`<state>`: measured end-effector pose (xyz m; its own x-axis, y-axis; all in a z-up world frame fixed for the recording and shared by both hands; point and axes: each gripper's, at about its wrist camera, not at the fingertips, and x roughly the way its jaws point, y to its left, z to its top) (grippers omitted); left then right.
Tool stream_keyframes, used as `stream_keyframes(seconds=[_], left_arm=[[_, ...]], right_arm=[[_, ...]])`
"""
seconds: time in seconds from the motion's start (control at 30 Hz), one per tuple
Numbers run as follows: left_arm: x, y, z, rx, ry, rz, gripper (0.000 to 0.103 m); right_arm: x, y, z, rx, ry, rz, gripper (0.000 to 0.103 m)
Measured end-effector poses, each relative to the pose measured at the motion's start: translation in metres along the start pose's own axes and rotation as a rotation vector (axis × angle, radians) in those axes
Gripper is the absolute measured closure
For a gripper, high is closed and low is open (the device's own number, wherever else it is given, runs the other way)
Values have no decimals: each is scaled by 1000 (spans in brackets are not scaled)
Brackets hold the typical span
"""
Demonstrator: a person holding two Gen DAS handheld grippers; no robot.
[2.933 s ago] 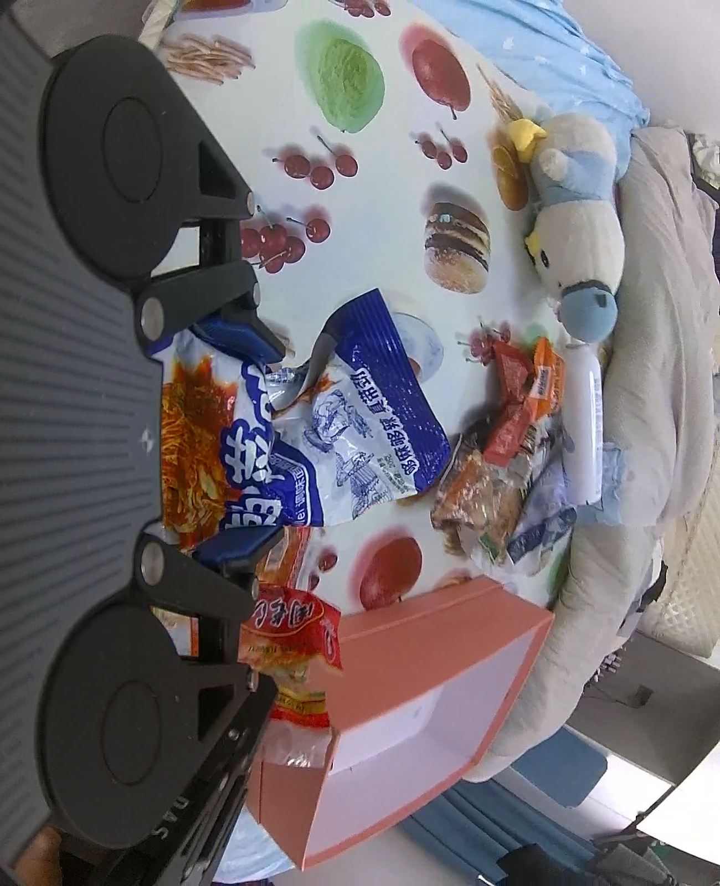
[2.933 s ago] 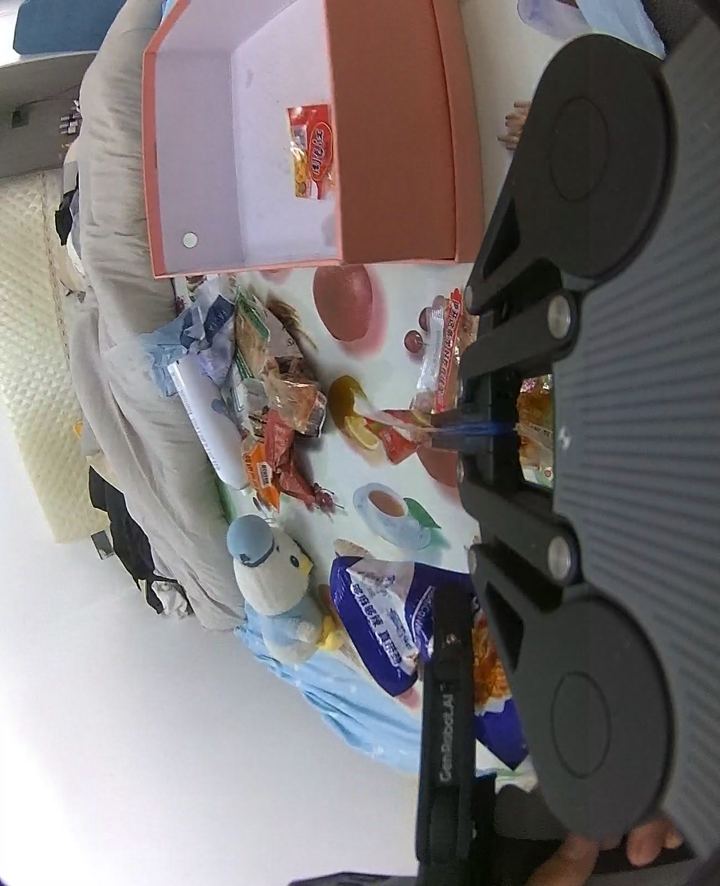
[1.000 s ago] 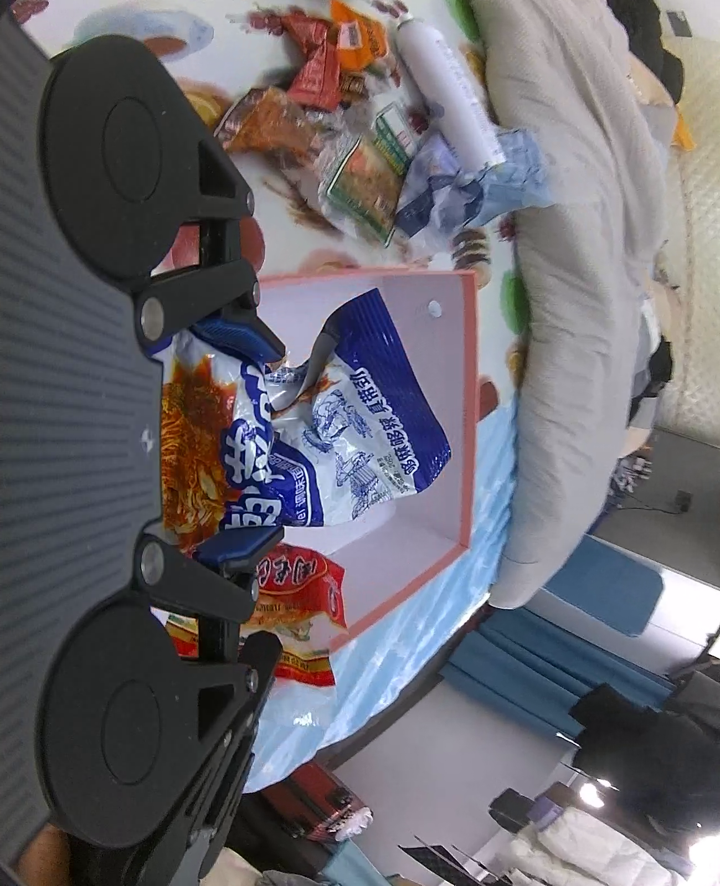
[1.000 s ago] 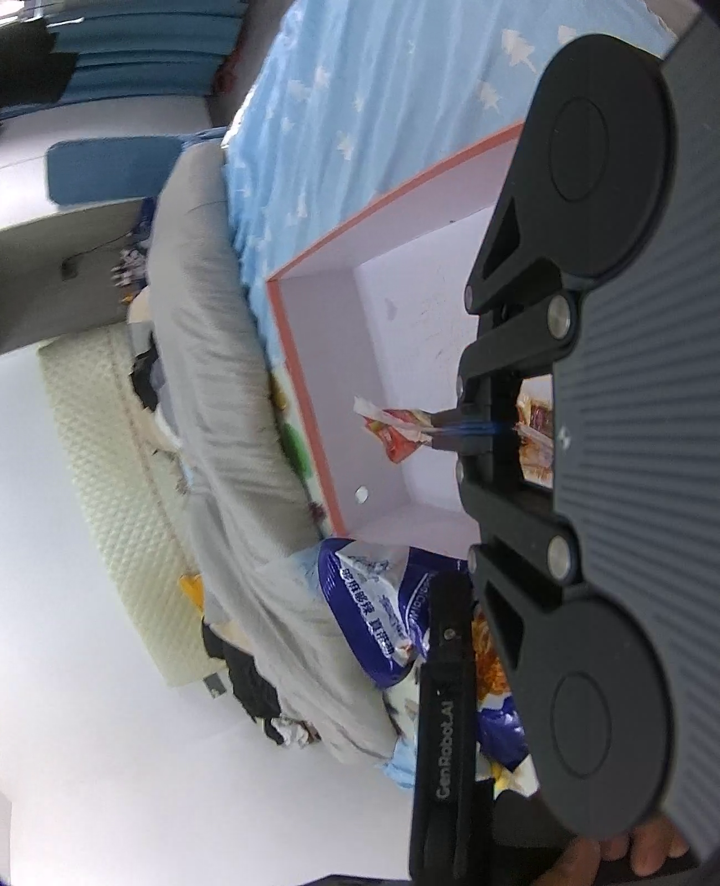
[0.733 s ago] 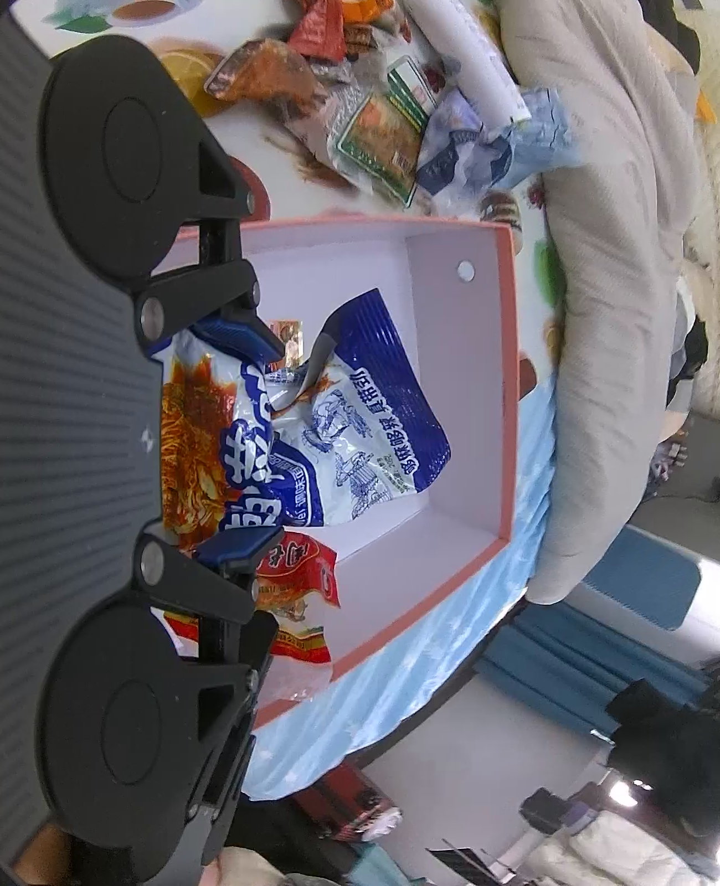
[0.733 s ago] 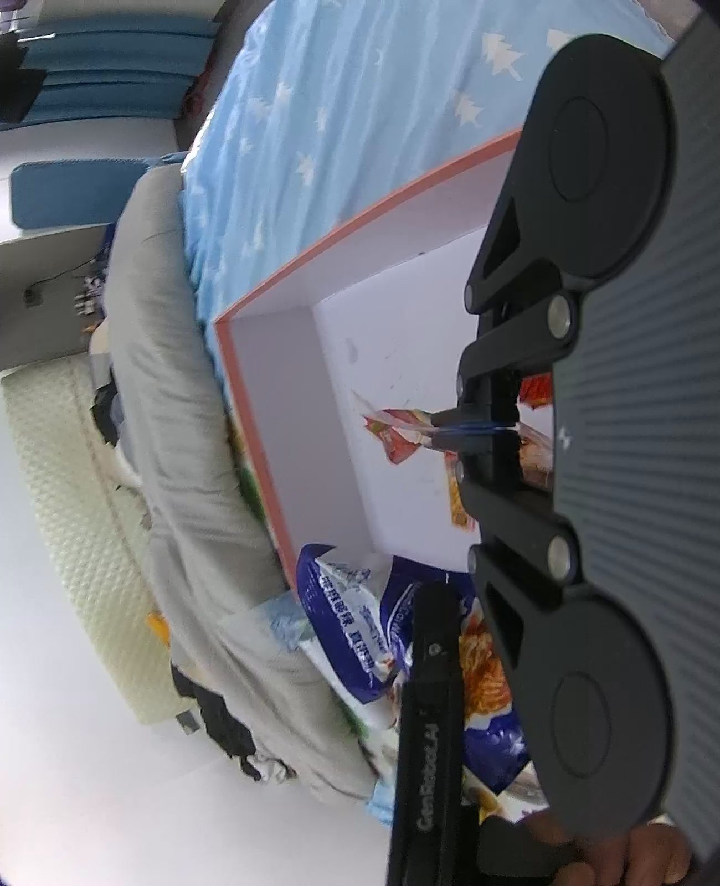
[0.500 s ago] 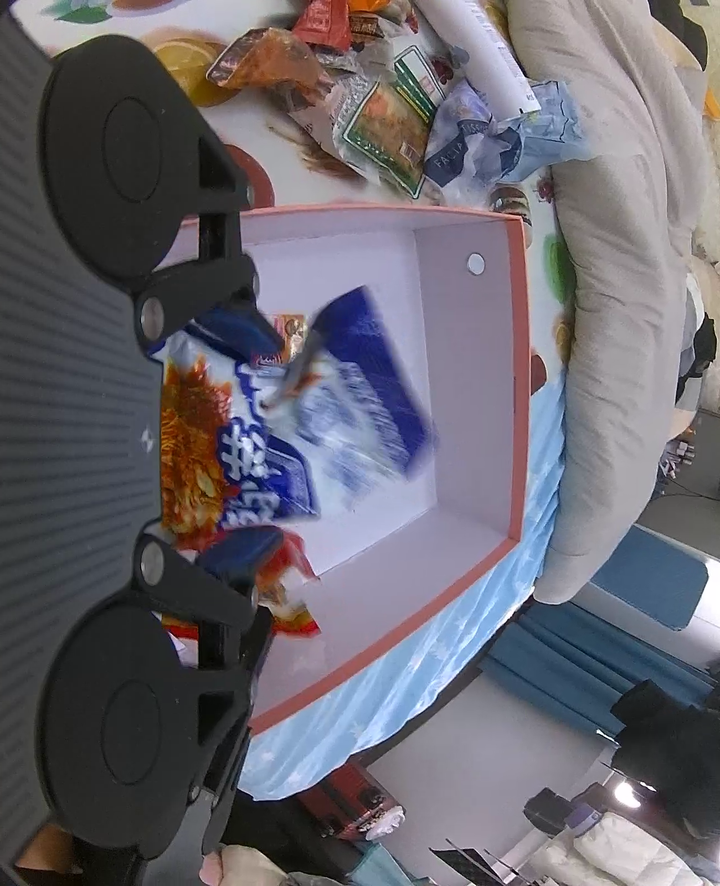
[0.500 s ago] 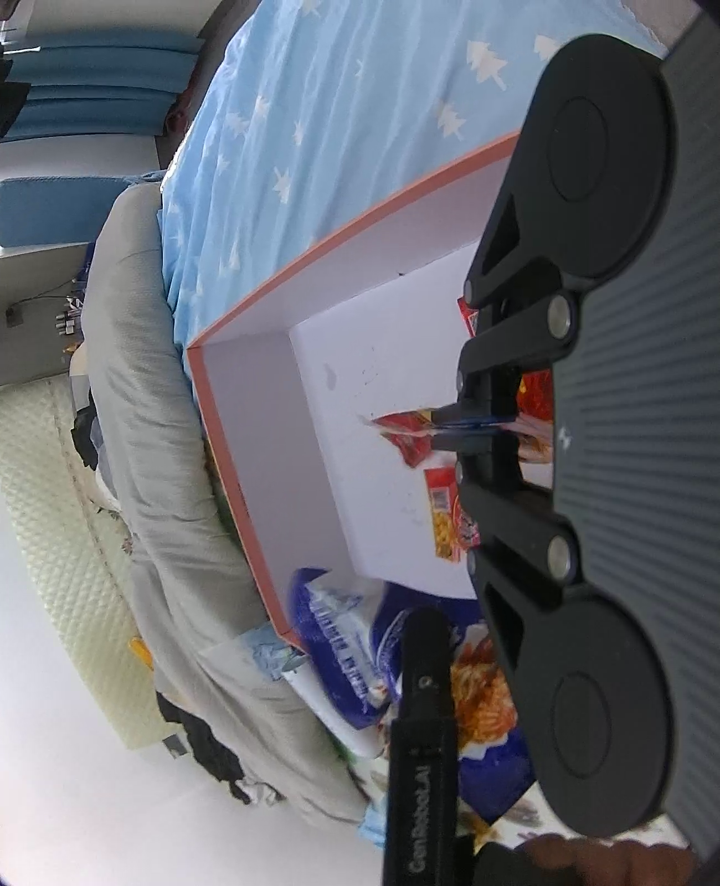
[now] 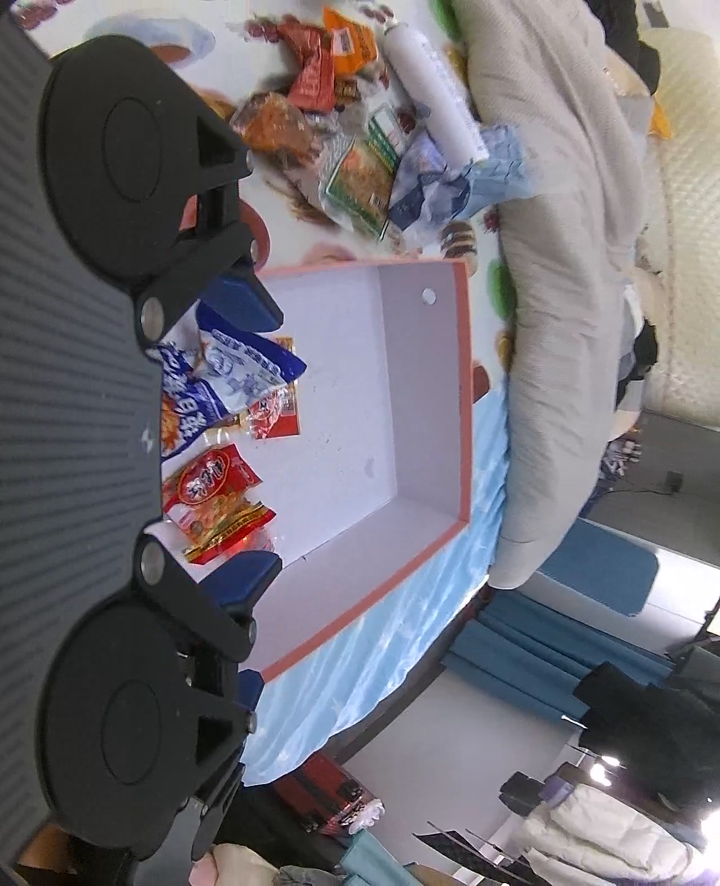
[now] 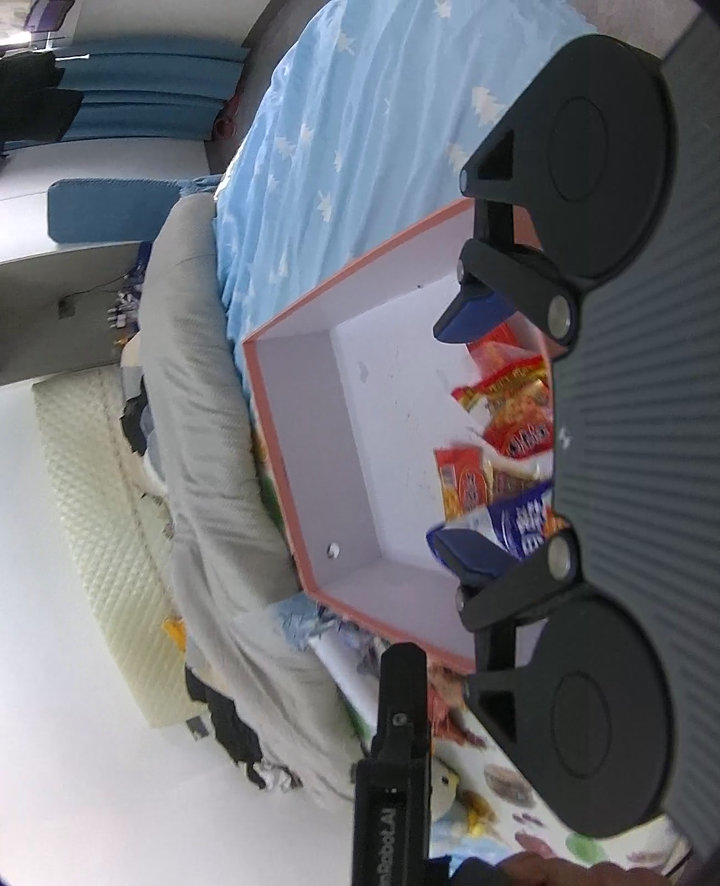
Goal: Organize snacks
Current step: 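Withdraw both tools from the box back toward the snack pile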
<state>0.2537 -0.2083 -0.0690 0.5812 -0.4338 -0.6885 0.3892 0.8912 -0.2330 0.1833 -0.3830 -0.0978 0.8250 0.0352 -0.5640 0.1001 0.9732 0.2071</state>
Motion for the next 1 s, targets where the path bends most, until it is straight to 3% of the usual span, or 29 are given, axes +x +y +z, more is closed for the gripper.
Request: stream_keyframes(seconds=[0.57, 1.0], left_arm=[[-139, 20, -68, -8, -113, 22, 14], [-208, 45, -136, -120, -133, 116, 14]], right_arm=[[-93, 61, -32, -46, -92, 71, 27], [-119, 93, -63, -98, -38, 151, 27]])
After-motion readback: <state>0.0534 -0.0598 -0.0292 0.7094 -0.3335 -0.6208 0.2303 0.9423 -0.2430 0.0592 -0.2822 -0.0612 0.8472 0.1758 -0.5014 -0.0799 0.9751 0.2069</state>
